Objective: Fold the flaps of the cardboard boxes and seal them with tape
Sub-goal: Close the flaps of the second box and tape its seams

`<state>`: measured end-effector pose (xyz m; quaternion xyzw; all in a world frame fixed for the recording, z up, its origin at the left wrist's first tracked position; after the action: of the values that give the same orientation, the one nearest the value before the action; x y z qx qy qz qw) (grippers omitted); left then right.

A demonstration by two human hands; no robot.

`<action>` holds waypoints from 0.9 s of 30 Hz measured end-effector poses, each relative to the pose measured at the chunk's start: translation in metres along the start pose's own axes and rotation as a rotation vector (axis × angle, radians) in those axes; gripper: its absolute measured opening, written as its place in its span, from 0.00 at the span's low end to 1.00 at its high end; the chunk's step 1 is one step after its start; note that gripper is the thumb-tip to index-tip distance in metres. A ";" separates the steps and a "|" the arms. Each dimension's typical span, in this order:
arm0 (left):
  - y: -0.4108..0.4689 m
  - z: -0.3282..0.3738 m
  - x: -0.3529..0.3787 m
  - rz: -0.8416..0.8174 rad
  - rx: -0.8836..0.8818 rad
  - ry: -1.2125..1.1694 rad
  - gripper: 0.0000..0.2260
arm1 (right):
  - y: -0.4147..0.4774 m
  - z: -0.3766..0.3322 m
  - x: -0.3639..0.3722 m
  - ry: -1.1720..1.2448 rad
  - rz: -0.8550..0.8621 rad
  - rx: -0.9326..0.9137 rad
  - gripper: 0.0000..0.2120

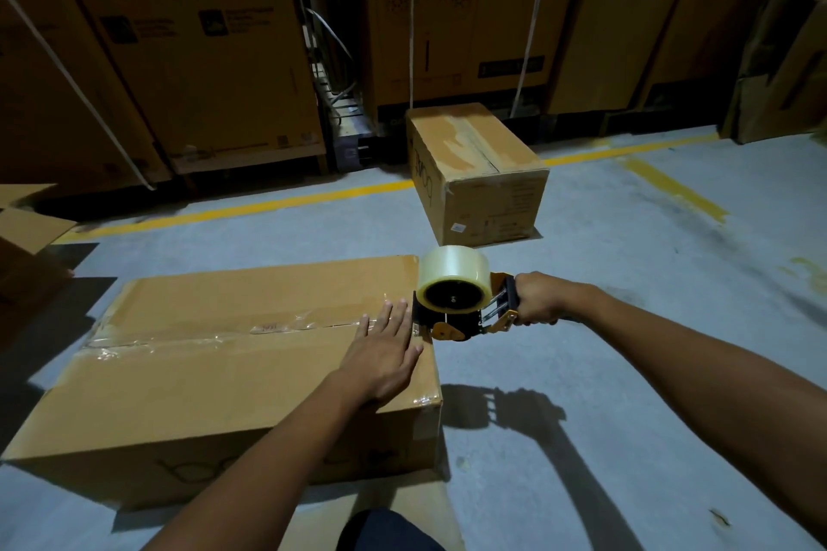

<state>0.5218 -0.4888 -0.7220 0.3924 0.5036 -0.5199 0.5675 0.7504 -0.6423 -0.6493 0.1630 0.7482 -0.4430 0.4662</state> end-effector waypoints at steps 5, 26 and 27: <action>0.007 0.000 0.001 0.053 0.075 -0.016 0.27 | 0.009 0.000 0.009 0.034 -0.046 -0.001 0.08; 0.007 0.001 0.002 0.069 0.072 -0.010 0.28 | -0.010 -0.011 0.001 0.135 -0.311 0.162 0.09; 0.007 0.000 0.003 0.061 0.062 -0.002 0.28 | -0.011 -0.012 0.002 0.153 -0.331 0.189 0.11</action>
<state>0.5291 -0.4885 -0.7254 0.4244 0.4744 -0.5180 0.5714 0.7359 -0.6385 -0.6431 0.1140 0.7532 -0.5681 0.3115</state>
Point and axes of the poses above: each hand's wrist, its own y-axis towards the middle knuckle, its own x-axis out of the palm, z = x × y, the point moved 3 cm from there along y, towards the middle knuckle, and after that the axes turned 12 degrees about x, right-handed, at the moved point
